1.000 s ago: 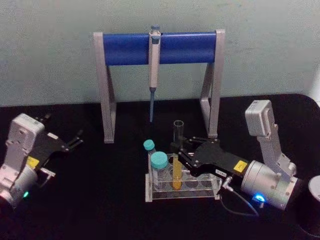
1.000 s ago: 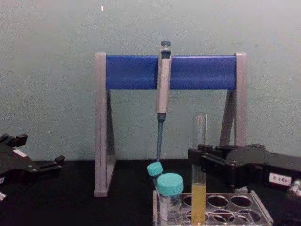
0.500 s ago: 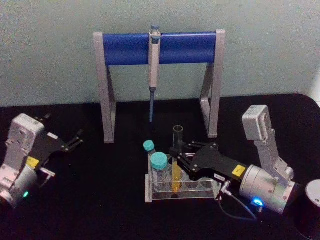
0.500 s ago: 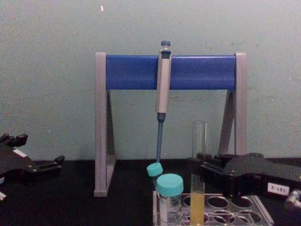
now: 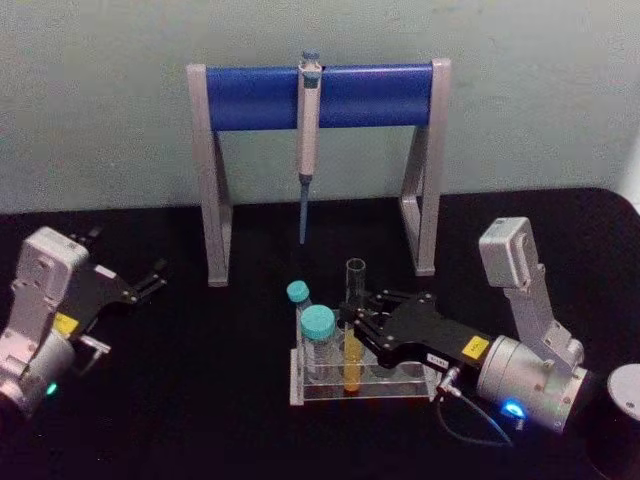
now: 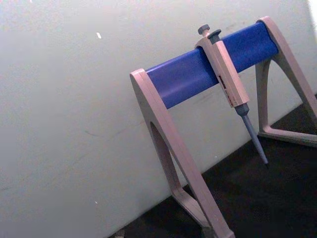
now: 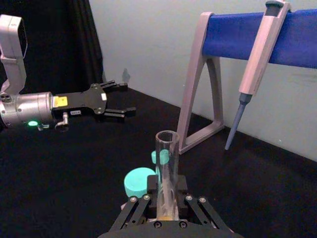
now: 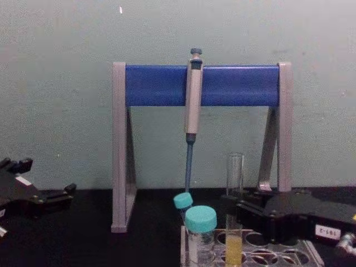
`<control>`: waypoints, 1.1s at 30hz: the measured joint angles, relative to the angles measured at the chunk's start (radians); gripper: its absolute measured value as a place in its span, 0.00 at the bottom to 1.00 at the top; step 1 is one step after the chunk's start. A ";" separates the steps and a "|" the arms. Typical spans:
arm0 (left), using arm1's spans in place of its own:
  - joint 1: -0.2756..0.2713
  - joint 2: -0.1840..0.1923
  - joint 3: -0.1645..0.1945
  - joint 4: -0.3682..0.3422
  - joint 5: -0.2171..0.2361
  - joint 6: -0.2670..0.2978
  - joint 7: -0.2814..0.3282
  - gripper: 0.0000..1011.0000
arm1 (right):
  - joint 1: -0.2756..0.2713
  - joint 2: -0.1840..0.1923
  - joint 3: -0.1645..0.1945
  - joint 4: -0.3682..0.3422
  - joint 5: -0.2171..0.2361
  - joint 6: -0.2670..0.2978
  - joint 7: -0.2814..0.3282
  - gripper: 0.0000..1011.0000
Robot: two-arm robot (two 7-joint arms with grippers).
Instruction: Pick up the test tube from the test tube rack, shake it, then place it back into the test tube rack.
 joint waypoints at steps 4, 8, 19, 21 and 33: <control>0.000 0.000 0.000 0.000 0.000 0.000 0.000 0.99 | 0.000 0.000 0.000 0.002 -0.003 0.001 0.000 0.22; 0.000 0.000 0.000 0.000 0.000 0.000 0.000 0.99 | 0.001 0.000 0.000 0.002 -0.009 0.003 -0.002 0.22; 0.000 0.000 0.000 0.000 0.000 0.000 0.000 0.99 | 0.002 0.000 0.000 0.002 -0.009 0.004 -0.002 0.22; 0.000 0.000 0.000 0.000 0.000 0.000 0.000 0.99 | 0.002 0.000 0.000 0.002 -0.009 0.004 -0.002 0.22; 0.000 0.000 0.000 0.000 0.000 0.000 0.000 0.99 | 0.002 0.000 0.000 0.003 -0.011 0.007 -0.002 0.53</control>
